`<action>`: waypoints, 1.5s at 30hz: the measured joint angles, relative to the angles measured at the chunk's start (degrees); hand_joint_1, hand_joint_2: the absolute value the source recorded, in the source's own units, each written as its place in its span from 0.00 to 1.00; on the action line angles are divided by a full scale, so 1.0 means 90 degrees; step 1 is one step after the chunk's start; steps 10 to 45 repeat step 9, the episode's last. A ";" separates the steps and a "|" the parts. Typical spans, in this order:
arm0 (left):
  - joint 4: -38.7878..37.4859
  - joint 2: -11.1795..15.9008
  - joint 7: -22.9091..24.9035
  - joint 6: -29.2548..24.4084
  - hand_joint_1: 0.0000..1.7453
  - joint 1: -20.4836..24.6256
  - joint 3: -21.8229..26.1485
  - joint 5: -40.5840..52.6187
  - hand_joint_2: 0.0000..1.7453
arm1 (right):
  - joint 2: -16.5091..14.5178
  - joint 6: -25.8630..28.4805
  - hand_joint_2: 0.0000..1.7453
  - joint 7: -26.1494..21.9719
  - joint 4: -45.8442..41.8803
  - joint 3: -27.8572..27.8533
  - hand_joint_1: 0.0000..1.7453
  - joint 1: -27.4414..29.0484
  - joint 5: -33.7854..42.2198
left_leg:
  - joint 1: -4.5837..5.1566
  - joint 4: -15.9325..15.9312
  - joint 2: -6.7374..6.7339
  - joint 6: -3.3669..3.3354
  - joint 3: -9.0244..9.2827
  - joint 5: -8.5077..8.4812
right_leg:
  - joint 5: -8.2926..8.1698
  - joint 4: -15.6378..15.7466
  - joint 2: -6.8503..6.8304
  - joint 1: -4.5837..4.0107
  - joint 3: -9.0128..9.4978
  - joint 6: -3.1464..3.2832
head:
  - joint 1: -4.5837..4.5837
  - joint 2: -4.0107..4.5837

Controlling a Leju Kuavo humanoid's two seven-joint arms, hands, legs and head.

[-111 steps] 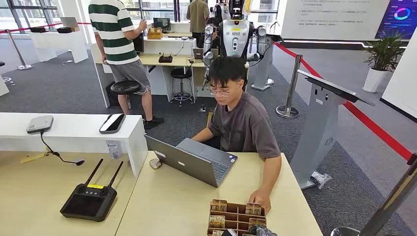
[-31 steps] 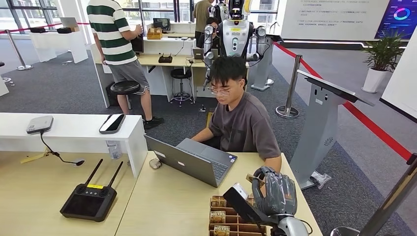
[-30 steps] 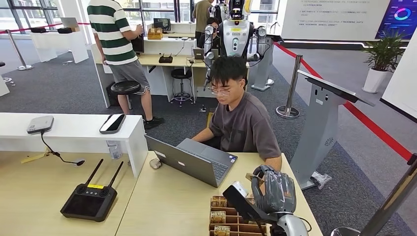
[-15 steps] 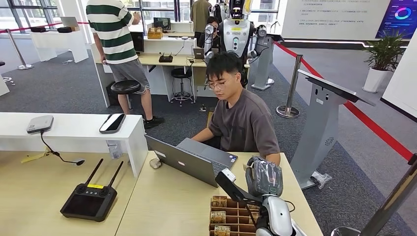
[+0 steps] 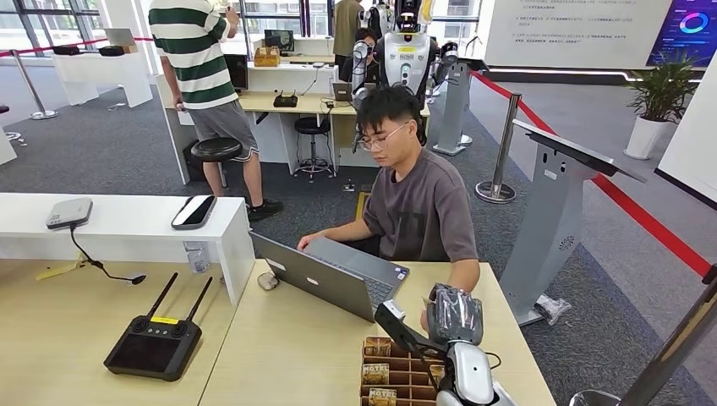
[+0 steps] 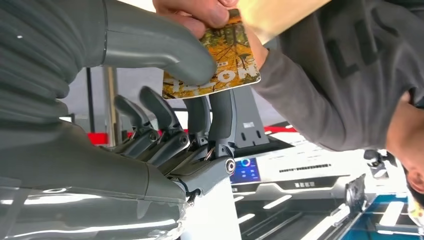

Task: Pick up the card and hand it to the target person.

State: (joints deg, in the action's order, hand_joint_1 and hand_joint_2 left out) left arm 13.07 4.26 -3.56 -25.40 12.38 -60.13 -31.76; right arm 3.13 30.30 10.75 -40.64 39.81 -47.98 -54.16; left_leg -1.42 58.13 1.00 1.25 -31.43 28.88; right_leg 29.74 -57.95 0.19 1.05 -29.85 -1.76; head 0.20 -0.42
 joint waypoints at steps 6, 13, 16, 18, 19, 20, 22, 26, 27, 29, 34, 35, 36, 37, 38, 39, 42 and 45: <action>0.0000 -0.0004 -0.0004 0.0005 0.00 0.0028 0.0000 0.0012 0.00 | -0.0009 -0.0071 1.00 0.0003 0.0223 0.0033 0.00 0.0003 -0.0121 | 0.0000 0.0000 -0.0001 0.0000 0.0001 0.0000 | 0.0000 0.0000 0.0001 0.0000 -0.0001 0.0000 | 0.0001 0.0000; 0.0000 -0.0006 -0.0001 0.0009 0.00 0.0033 0.0000 0.0015 0.00 | -0.0012 -0.0176 1.00 0.0032 0.0278 0.0043 0.00 0.0007 -0.0195 | 0.0000 0.0000 -0.0002 0.0000 0.0001 0.0000 | 0.0000 0.0000 0.0001 0.0000 -0.0001 0.0000 | 0.0003 0.0000; 0.0000 -0.0006 -0.0001 0.0009 0.00 0.0033 0.0000 0.0015 0.00 | -0.0012 -0.0176 1.00 0.0032 0.0278 0.0043 0.00 0.0007 -0.0195 | 0.0000 0.0000 -0.0002 0.0000 0.0001 0.0000 | 0.0000 0.0000 0.0001 0.0000 -0.0001 0.0000 | 0.0003 0.0000; 0.0000 -0.0006 -0.0001 0.0009 0.00 0.0033 0.0000 0.0015 0.00 | -0.0012 -0.0176 1.00 0.0032 0.0278 0.0043 0.00 0.0007 -0.0195 | 0.0000 0.0000 -0.0002 0.0000 0.0001 0.0000 | 0.0000 0.0000 0.0001 0.0000 -0.0001 0.0000 | 0.0003 0.0000; 0.0000 -0.0006 -0.0001 0.0009 0.00 0.0033 0.0000 0.0015 0.00 | -0.0012 -0.0176 1.00 0.0032 0.0278 0.0043 0.00 0.0007 -0.0195 | 0.0000 0.0000 -0.0002 0.0000 0.0001 0.0000 | 0.0000 0.0000 0.0001 0.0000 -0.0001 0.0000 | 0.0003 0.0000; 0.0000 -0.0006 -0.0001 0.0009 0.00 0.0033 0.0000 0.0015 0.00 | -0.0012 -0.0176 1.00 0.0032 0.0278 0.0043 0.00 0.0007 -0.0195 | 0.0000 0.0000 -0.0002 0.0000 0.0001 0.0000 | 0.0000 0.0000 0.0001 0.0000 -0.0001 0.0000 | 0.0003 0.0000; 0.0000 -0.0006 -0.0001 0.0009 0.00 0.0033 0.0000 0.0015 0.00 | -0.0012 -0.0176 1.00 0.0032 0.0278 0.0043 0.00 0.0007 -0.0195 | 0.0000 0.0000 -0.0002 0.0000 0.0001 0.0000 | 0.0000 0.0000 0.0001 0.0000 -0.0001 0.0000 | 0.0003 0.0000; 0.0000 -0.0006 -0.0001 0.0009 0.00 0.0033 0.0000 0.0015 0.00 | -0.0012 -0.0176 1.00 0.0032 0.0278 0.0043 0.00 0.0007 -0.0195 | 0.0000 0.0000 -0.0002 0.0000 0.0001 0.0000 | 0.0000 0.0000 0.0001 0.0000 -0.0001 0.0000 | 0.0003 0.0000; 0.0000 -0.0006 -0.0001 0.0009 0.00 0.0033 0.0000 0.0015 0.00 | -0.0012 -0.0176 1.00 0.0032 0.0278 0.0043 0.00 0.0007 -0.0195 | 0.0000 0.0000 -0.0002 0.0000 0.0001 0.0000 | 0.0000 0.0000 0.0001 0.0000 -0.0001 0.0000 | 0.0003 0.0000; 0.0000 -0.0006 -0.0001 0.0009 0.00 0.0033 0.0000 0.0015 0.00 | -0.0012 -0.0176 1.00 0.0032 0.0278 0.0043 0.00 0.0007 -0.0195 | 0.0000 0.0000 -0.0002 0.0000 0.0001 0.0000 | 0.0000 0.0000 0.0001 0.0000 -0.0001 0.0000 | 0.0003 0.0000; 0.0000 -0.0006 -0.0001 0.0009 0.00 0.0033 0.0000 0.0015 0.00 | -0.0012 -0.0176 1.00 0.0032 0.0278 0.0043 0.00 0.0007 -0.0195 | 0.0000 0.0000 -0.0002 0.0000 0.0001 0.0000 | 0.0000 0.0000 0.0001 0.0000 -0.0001 0.0000 | 0.0003 0.0000; 0.0000 -0.0006 -0.0001 0.0009 0.00 0.0033 0.0000 0.0015 0.00 | -0.0012 -0.0176 1.00 0.0032 0.0278 0.0043 0.00 0.0007 -0.0195 | 0.0000 0.0000 -0.0002 0.0000 0.0001 0.0000 | 0.0000 0.0000 0.0001 0.0000 -0.0001 0.0000 | 0.0003 0.0000; 0.0000 -0.0006 -0.0001 0.0009 0.00 0.0033 0.0000 0.0015 0.00 | -0.0012 -0.0176 1.00 0.0032 0.0278 0.0043 0.00 0.0007 -0.0195 | 0.0000 0.0000 -0.0002 0.0000 0.0001 0.0000 | 0.0000 0.0000 0.0001 0.0000 -0.0001 0.0000 | 0.0003 0.0000; 0.0000 -0.0006 -0.0001 0.0009 0.00 0.0033 0.0000 0.0015 0.00 | -0.0012 -0.0176 1.00 0.0032 0.0278 0.0043 0.00 0.0007 -0.0195 | 0.0000 0.0000 -0.0002 0.0000 0.0001 0.0000 | 0.0000 0.0000 0.0001 0.0000 -0.0001 0.0000 | 0.0003 0.0000; 0.0000 -0.0006 -0.0001 0.0009 0.00 0.0033 0.0000 0.0015 0.00 | -0.0012 -0.0176 1.00 0.0032 0.0278 0.0043 0.00 0.0007 -0.0195 | 0.0000 0.0000 -0.0002 0.0000 0.0001 0.0000 | 0.0000 0.0000 0.0001 0.0000 -0.0001 0.0000 | 0.0003 0.0000; 0.0000 -0.0006 -0.0001 0.0009 0.00 0.0033 0.0000 0.0015 0.00 | -0.0012 -0.0176 1.00 0.0032 0.0278 0.0043 0.00 0.0007 -0.0195 | 0.0000 0.0000 -0.0002 0.0000 0.0001 0.0000 | 0.0000 0.0000 0.0001 0.0000 -0.0001 0.0000 | 0.0003 0.0000; 0.0000 -0.0006 -0.0001 0.0009 0.00 0.0033 0.0000 0.0015 0.00 | -0.0012 -0.0176 1.00 0.0032 0.0278 0.0043 0.00 0.0007 -0.0195 | 0.0000 0.0000 -0.0002 0.0000 0.0001 0.0000 | 0.0000 0.0000 0.0001 0.0000 -0.0001 0.0000 | 0.0003 0.0000; 0.0000 -0.0006 -0.0001 0.0009 0.00 0.0033 0.0000 0.0015 0.00 | -0.0012 -0.0176 1.00 0.0032 0.0278 0.0043 0.00 0.0007 -0.0195 | 0.0000 0.0000 -0.0002 0.0000 0.0001 0.0000 | 0.0000 0.0000 0.0001 0.0000 -0.0001 0.0000 | 0.0003 0.0000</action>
